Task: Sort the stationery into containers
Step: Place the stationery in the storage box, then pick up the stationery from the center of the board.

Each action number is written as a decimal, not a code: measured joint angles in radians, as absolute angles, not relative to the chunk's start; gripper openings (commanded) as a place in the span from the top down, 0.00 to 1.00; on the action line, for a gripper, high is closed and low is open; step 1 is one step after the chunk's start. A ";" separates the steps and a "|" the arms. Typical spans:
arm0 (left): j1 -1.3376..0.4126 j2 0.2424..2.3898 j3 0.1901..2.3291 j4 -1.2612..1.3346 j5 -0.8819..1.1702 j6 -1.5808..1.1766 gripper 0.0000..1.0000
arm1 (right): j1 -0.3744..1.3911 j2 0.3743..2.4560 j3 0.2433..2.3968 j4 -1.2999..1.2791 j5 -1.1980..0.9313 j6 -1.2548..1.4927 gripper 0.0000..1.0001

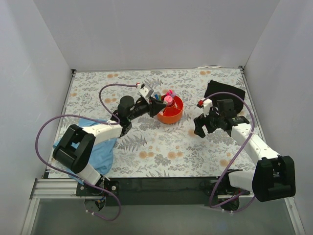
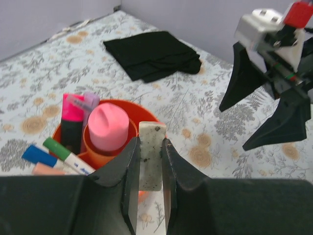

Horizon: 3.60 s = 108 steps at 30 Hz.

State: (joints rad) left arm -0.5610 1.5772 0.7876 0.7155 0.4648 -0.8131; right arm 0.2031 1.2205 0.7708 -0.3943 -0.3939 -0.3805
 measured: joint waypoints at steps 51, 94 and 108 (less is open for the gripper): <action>-0.624 1.625 0.904 0.657 0.393 -0.753 0.17 | 0.139 1.204 0.722 -0.397 -0.415 -0.350 0.05; -0.322 2.225 1.755 -0.524 0.083 -0.480 0.48 | 0.119 1.243 0.725 -0.378 -0.426 -0.346 0.05; -0.322 2.269 1.804 -0.552 0.126 -0.482 1.00 | 0.119 1.255 0.725 -0.364 -0.426 -0.345 0.05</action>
State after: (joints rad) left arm -0.3222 2.2688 1.8038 -0.5522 0.1257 -0.4820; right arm 0.1188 1.2549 0.7246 -0.3645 -0.4259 -0.3447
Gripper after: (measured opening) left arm 0.126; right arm 0.948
